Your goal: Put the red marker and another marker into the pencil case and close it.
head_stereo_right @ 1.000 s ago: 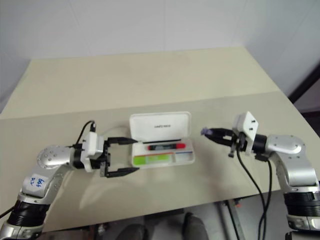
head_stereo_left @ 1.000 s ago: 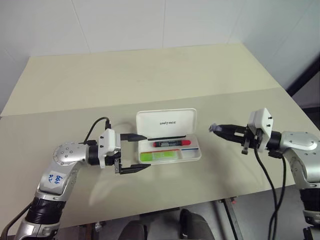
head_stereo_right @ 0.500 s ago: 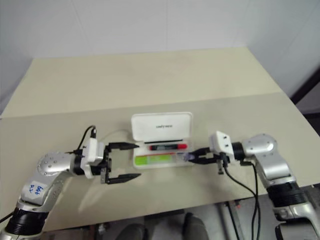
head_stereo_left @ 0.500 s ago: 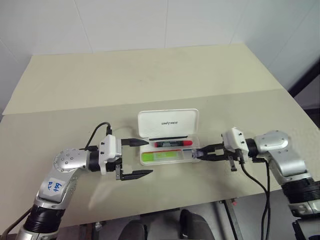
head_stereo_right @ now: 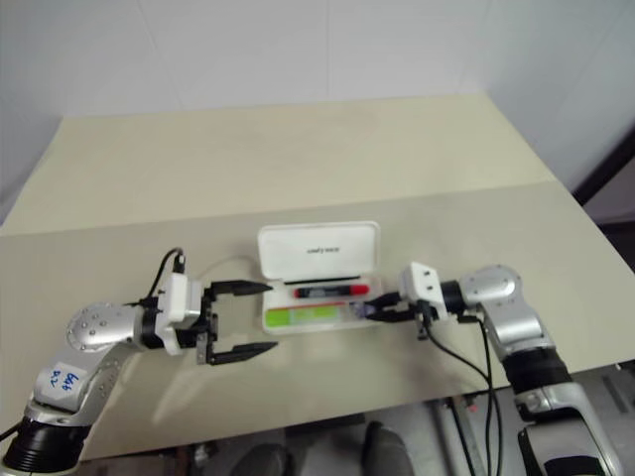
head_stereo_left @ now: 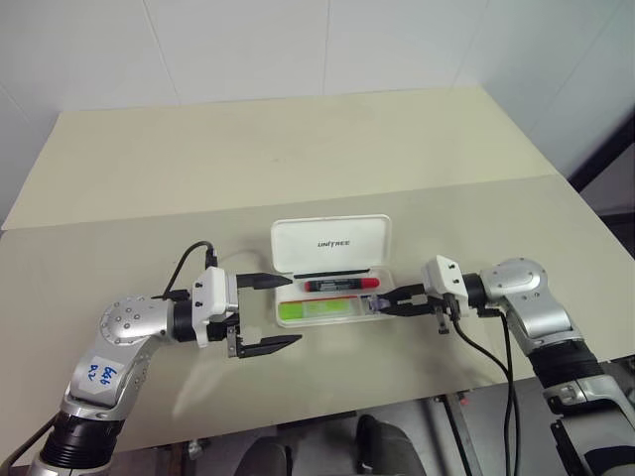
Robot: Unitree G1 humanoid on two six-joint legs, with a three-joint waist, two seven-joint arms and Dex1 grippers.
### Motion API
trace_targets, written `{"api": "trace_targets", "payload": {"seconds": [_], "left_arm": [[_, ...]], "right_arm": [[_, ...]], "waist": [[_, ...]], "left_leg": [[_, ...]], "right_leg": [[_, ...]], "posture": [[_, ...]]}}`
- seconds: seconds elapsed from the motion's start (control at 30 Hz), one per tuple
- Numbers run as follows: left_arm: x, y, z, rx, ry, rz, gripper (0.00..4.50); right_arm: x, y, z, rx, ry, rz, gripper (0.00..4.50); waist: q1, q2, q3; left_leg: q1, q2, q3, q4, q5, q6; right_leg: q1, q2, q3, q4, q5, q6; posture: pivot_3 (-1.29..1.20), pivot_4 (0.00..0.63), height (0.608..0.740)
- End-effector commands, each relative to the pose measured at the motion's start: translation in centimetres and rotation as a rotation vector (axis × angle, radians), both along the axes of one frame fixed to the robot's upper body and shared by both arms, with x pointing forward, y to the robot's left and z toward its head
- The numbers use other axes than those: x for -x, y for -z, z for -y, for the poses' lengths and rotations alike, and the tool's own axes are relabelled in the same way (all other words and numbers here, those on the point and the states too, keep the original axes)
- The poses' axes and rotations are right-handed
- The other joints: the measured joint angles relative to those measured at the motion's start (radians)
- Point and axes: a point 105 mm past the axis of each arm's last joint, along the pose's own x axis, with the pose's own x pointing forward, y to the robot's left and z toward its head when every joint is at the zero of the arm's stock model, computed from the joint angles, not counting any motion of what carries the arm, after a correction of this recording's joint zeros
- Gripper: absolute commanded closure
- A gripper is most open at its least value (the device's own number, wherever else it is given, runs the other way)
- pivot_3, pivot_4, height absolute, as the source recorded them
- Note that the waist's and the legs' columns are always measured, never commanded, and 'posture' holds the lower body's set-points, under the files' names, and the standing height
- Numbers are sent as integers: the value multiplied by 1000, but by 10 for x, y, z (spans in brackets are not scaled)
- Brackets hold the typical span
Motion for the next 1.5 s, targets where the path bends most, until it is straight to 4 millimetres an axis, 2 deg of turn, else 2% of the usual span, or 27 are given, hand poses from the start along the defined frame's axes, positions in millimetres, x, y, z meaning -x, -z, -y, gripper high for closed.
{"api": "trace_targets", "payload": {"seconds": [0.03,0.2,0.23,0.43,0.53,0.57,0.73,0.83,1.07,1.27,1.4,1.5], "left_arm": [[2,-9,1,12,11,37,0],[1,-9,1,13,9,43,0],[1,-9,1,13,9,44,0],[0,-10,0,11,1,49,0],[-1,-10,-1,9,0,50,0],[-2,-10,-1,9,-1,51,0],[-5,-10,-1,7,-7,58,0],[-9,-13,-6,30,-28,71,0],[-23,-9,-29,20,-97,72,0],[-27,-4,-43,20,-101,45,0],[-34,-4,-56,30,-139,45,1255],[-40,-4,-62,42,-186,64,2251]], "right_arm": [[-7,-13,3,-13,5,52,4141],[-9,-12,3,-6,2,42,4141],[-9,-12,3,-4,-1,35,3432],[-8,-10,1,-1,-12,40,1406],[-9,-13,0,-3,-14,51,189],[-10,-15,-1,-9,-14,63,42],[-10,-31,-4,-58,-14,110,42],[0,-47,0,-145,12,109,42],[16,-71,20,-261,124,87,42],[32,-84,26,-276,128,124,42],[45,-82,18,-246,82,130,0],[39,-78,26,-229,119,149,0]], "waist": [[0,0,0],[0,0,0],[0,0,0],[-1,0,0],[-1,0,0],[-1,0,0],[0,0,0],[3,1,0],[3,1,0],[2,0,0],[4,0,0],[4,-1,0]], "left_leg": [[0,0,0,0,0,0],[0,0,0,0,0,0],[0,0,0,0,0,0],[0,0,0,0,0,0],[0,0,0,0,0,0],[0,0,0,0,0,0],[0,0,0,0,0,0],[0,0,0,0,0,0],[0,0,0,0,0,-1],[0,1,1,0,0,-1],[1,1,1,0,0,-1],[0,0,1,0,0,-1]], "right_leg": [[0,0,0,0,0,0],[0,0,-1,0,0,0],[0,0,-1,0,0,0],[0,0,-1,0,0,0],[0,0,-1,0,0,0],[0,0,-1,0,0,0],[0,0,-1,0,0,0],[0,0,-1,0,0,0],[0,0,-3,0,0,0],[0,0,-3,0,0,0],[0,0,-3,1,0,0],[0,-1,-4,1,0,0]], "posture": [[0,150,740],[0,150,740],[0,150,740],[0,150,740],[0,150,740],[0,150,740],[0,150,740],[0,150,740],[0,150,740],[0,150,740],[0,150,740],[0,150,740]]}}
